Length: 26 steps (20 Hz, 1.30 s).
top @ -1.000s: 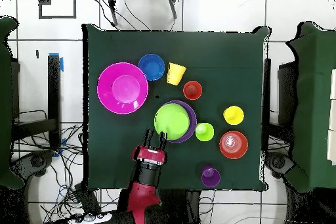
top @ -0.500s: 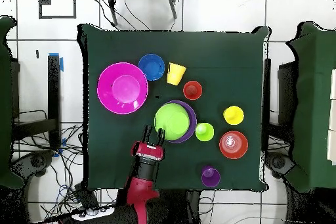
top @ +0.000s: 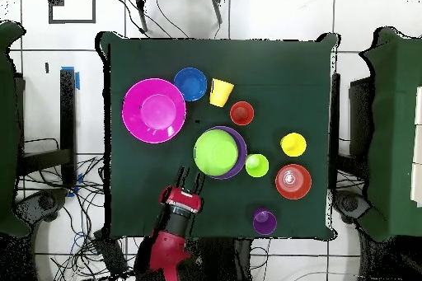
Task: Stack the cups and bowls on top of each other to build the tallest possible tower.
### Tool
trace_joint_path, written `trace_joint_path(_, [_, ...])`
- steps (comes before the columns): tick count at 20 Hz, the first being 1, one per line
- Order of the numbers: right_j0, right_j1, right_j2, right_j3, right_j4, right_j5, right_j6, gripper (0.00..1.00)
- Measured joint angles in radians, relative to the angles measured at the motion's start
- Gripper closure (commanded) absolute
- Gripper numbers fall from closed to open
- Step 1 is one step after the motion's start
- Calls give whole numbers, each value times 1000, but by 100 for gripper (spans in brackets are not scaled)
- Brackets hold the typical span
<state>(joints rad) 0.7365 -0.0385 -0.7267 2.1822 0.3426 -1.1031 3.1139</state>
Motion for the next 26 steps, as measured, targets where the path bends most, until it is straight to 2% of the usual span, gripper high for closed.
trace_joint_path(6, [86,-76,17,94,3,60,0,0])
trace_joint_path(10, [104,-120,38,125,3,113,0,0])
trace_joint_path(14, [99,-126,59,127,9,139,0,0])
trace_joint_path(20, [2,-92,126,104,-30,167,0,0])
trace_joint_path(21, [-46,-74,152,91,-51,167,0,0])
trace_joint_path(26, [-107,-38,194,64,-65,168,0,0])
